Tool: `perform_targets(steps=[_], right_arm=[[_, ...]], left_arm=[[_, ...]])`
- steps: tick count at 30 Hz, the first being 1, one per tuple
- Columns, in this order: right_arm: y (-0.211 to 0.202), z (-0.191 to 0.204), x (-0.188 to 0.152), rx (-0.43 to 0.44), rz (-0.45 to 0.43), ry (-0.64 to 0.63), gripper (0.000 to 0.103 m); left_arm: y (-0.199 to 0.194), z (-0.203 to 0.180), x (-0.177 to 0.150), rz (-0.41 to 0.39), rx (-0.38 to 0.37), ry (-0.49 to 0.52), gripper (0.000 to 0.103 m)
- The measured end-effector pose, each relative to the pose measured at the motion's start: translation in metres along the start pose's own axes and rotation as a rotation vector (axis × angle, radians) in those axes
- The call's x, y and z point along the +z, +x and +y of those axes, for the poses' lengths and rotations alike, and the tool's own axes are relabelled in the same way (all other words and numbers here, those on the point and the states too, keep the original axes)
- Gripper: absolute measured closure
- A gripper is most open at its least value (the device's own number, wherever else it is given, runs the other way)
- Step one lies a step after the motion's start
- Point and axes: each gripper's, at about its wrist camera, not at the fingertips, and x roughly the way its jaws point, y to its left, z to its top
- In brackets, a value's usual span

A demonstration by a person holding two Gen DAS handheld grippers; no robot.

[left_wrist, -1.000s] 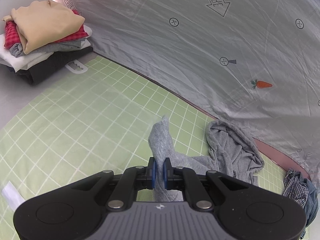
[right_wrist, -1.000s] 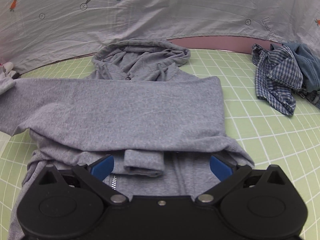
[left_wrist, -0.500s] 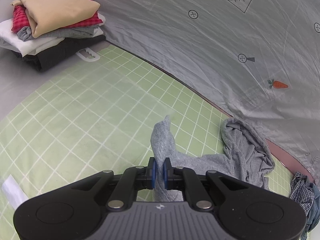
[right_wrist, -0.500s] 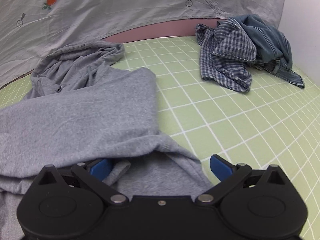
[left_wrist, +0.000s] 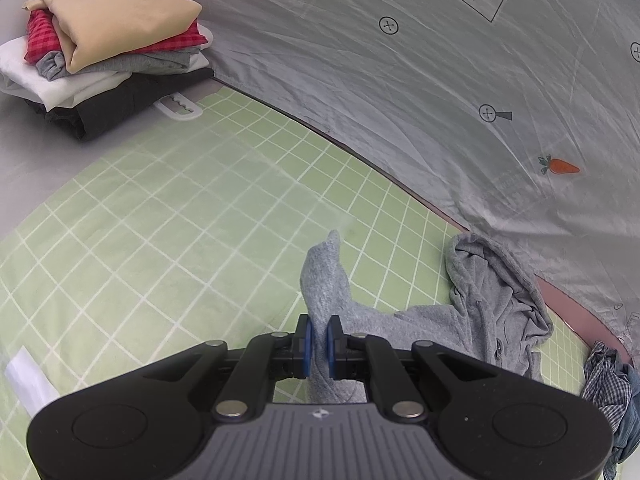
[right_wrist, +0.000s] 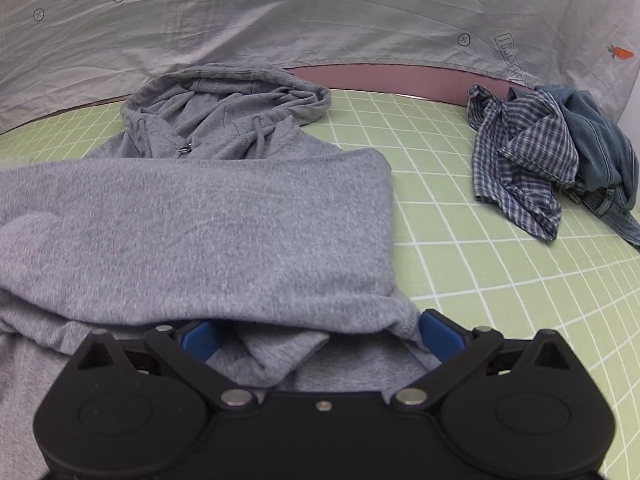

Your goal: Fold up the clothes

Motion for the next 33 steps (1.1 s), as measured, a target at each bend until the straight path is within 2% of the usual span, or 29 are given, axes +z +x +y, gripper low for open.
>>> perform_targets(steps=[4, 8, 10, 13, 17, 24, 29, 33], right_arm=[[0.008, -0.003, 0.005, -0.068, -0.028, 0.0, 0.0], [0.011, -0.018, 0.004, -0.062, -0.041, 0.049, 0.0], [0.01, -0.027, 0.004, -0.098, -0.026, 0.091, 0.0], [0.011, -0.044, 0.0, -0.085, 0.004, 0.174, 0.0], [0.011, -0.045, -0.006, -0.101, -0.008, 0.131, 0.0], [0.006, -0.056, -0.009, -0.085, 0.03, 0.18, 0.0], [-0.006, -0.069, -0.018, -0.124, 0.053, 0.193, 0.0], [-0.022, -0.08, -0.03, -0.143, 0.038, 0.216, 0.0]], left_arm=[[0.001, 0.0, -0.001, -0.001, 0.005, 0.002, 0.094], [0.002, 0.002, -0.002, 0.005, 0.007, -0.001, 0.094], [0.003, 0.004, -0.002, 0.007, 0.012, -0.006, 0.094], [0.004, 0.007, -0.003, 0.008, 0.014, -0.013, 0.094], [0.005, 0.007, -0.004, 0.012, 0.015, -0.012, 0.094], [0.003, 0.008, -0.005, 0.012, 0.012, -0.015, 0.094], [0.001, 0.006, -0.006, 0.01, 0.007, -0.01, 0.094], [-0.001, -0.002, -0.01, 0.014, -0.005, 0.007, 0.094]])
